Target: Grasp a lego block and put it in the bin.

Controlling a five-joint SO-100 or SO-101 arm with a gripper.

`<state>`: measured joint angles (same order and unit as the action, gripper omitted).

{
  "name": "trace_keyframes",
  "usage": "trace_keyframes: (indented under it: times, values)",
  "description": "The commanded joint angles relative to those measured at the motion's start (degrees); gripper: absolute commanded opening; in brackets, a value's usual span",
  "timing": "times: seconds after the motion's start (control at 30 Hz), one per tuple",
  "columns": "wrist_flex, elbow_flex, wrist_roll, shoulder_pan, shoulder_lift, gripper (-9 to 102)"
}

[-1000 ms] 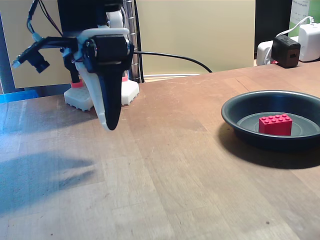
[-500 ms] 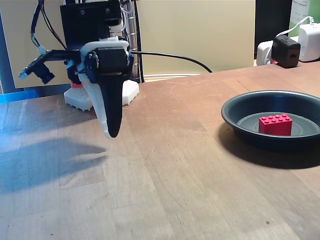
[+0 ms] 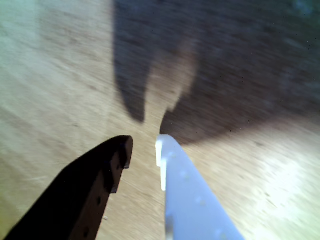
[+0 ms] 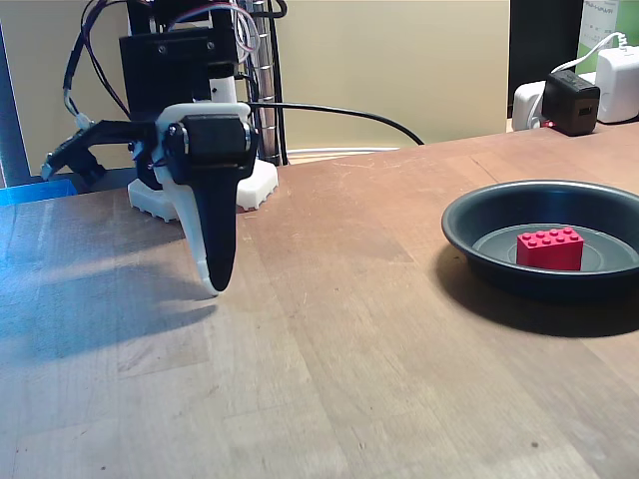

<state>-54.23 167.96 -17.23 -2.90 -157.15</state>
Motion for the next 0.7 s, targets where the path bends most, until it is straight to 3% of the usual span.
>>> trace_keyframes:
  times: [0.0,0.33,0.67]
  values:
    - [2.3,2.4,3.3,-1.3,-1.8,0]
    - [3.6,6.2,12.7,-2.0,-4.7,0]
    - [6.2,10.2,12.1,-1.9,-4.8,0]
